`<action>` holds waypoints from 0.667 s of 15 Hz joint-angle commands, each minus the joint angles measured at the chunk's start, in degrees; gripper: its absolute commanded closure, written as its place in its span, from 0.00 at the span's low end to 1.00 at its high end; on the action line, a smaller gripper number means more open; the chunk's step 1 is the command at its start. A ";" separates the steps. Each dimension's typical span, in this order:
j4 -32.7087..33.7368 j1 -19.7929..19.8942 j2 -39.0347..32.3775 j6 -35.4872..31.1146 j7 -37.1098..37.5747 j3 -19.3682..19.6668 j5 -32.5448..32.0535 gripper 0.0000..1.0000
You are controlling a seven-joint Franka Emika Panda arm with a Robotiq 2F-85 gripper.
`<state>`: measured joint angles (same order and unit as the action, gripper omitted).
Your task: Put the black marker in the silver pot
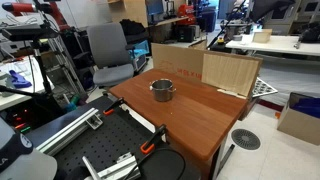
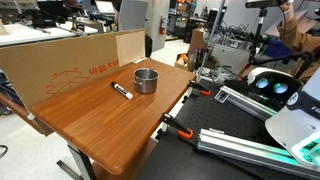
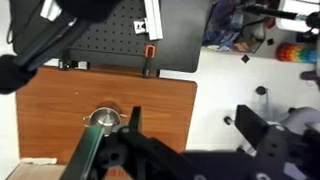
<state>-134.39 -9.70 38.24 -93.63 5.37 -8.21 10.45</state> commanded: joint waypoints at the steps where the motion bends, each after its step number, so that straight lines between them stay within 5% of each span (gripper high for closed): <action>1: 0.21 0.74 0.00 0.24 -0.34 -0.51 0.29 0.00; 10: 0.44 1.28 -1.41 -1.02 -0.81 1.51 3.17 0.00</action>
<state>-134.71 -9.16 38.16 -94.51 5.36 -7.86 10.98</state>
